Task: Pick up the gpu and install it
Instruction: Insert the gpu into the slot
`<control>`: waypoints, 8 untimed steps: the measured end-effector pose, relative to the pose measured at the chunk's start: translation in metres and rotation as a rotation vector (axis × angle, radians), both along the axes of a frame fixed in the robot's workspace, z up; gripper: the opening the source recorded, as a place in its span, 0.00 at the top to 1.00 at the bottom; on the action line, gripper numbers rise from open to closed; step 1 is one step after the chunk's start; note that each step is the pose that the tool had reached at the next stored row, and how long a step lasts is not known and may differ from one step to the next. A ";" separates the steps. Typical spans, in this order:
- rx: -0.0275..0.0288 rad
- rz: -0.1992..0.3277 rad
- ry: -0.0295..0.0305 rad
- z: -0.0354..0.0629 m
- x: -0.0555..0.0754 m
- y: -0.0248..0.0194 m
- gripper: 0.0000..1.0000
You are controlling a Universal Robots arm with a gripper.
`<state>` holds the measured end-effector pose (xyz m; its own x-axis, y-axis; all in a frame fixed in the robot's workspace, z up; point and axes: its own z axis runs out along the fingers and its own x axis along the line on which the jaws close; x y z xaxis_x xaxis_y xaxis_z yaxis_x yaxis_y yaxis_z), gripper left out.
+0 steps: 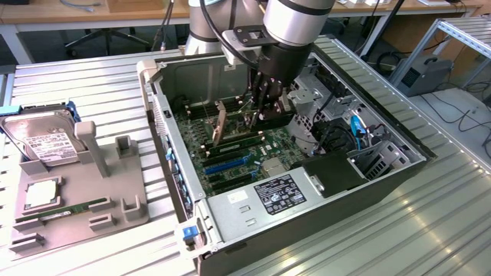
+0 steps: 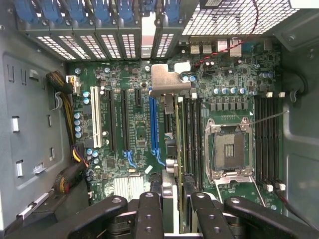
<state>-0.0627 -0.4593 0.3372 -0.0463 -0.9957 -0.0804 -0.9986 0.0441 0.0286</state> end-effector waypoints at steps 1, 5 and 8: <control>-0.0001 0.000 0.0000 -0.0001 0.000 0.0000 0.73; 0.0001 0.000 0.0000 -0.0008 -0.001 -0.0002 0.73; 0.0001 0.000 0.0000 -0.0012 -0.001 -0.0003 0.73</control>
